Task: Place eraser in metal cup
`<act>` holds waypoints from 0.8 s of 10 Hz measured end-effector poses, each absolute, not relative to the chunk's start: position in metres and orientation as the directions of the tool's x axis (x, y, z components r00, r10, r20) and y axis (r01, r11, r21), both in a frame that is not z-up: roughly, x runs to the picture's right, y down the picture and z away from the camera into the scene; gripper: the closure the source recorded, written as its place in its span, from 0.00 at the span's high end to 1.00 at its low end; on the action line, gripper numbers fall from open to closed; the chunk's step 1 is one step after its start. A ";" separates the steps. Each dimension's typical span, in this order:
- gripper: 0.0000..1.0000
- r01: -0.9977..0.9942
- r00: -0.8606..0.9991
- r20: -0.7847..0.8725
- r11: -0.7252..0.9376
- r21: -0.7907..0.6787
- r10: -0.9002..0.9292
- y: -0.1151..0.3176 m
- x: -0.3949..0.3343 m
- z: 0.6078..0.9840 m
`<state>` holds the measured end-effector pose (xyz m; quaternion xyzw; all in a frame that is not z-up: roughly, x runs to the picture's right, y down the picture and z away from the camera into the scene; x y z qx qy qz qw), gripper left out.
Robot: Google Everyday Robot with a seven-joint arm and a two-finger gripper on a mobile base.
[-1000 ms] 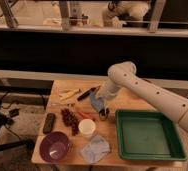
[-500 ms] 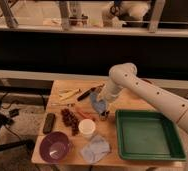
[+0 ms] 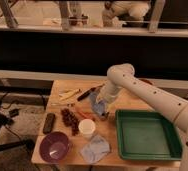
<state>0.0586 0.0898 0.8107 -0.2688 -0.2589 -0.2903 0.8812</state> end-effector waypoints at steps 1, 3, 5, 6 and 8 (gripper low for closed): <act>0.06 0.650 0.700 0.612 0.685 -0.331 -0.368 0.091 0.060 0.814; 0.06 0.649 0.703 0.610 0.680 -0.341 -0.365 0.093 0.064 0.816; 0.06 0.652 0.705 0.609 0.669 -0.355 -0.364 0.097 0.066 0.818; 0.06 0.653 0.705 0.609 0.667 -0.359 -0.364 0.097 0.066 0.818; 0.06 0.653 0.707 0.612 0.660 -0.372 -0.354 0.100 0.066 0.820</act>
